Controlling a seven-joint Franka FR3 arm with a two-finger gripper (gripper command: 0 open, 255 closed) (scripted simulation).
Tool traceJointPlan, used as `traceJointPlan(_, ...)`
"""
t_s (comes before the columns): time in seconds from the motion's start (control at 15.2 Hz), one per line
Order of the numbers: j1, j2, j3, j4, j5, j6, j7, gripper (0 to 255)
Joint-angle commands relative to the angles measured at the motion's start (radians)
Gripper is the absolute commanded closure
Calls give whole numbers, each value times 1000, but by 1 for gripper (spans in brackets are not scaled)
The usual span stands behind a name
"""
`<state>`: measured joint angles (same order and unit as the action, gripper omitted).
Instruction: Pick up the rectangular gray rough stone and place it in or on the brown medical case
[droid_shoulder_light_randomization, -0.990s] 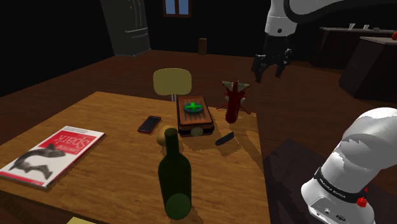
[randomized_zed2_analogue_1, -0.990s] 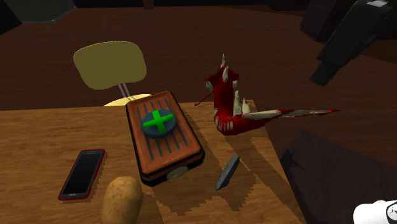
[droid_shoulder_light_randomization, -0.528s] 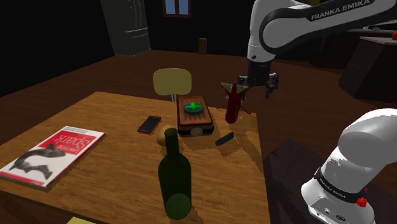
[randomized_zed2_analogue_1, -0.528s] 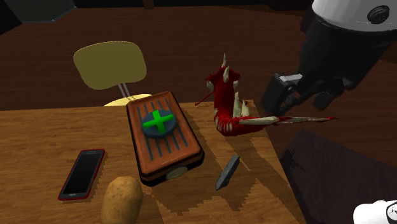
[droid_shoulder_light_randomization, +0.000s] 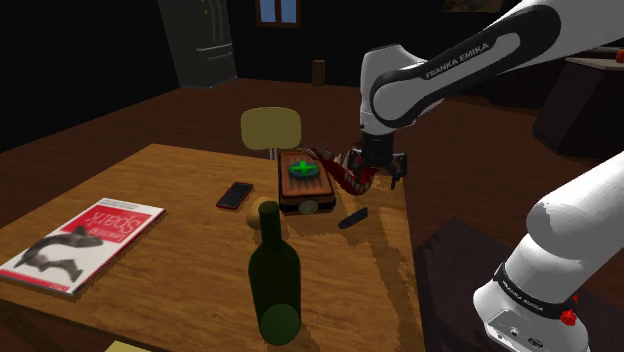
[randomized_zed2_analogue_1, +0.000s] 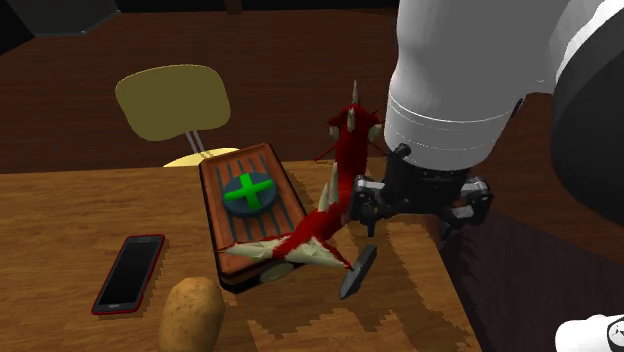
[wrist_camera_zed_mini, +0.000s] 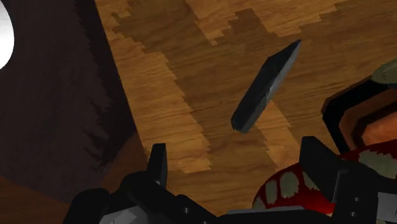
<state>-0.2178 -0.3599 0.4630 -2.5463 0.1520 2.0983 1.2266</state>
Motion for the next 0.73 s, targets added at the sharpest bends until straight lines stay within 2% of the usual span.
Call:
traceJointPlan(0.0,-24,83,37,8,3,64,127,0)
traceJointPlan(0.4,-82,360,97,66,-65,247,499,0)
traceJointPlan(0.46,-82,393,95,75,-78,267,542,0)
traceJointPlan(0.66,-76,429,90,61,-102,312,560,0)
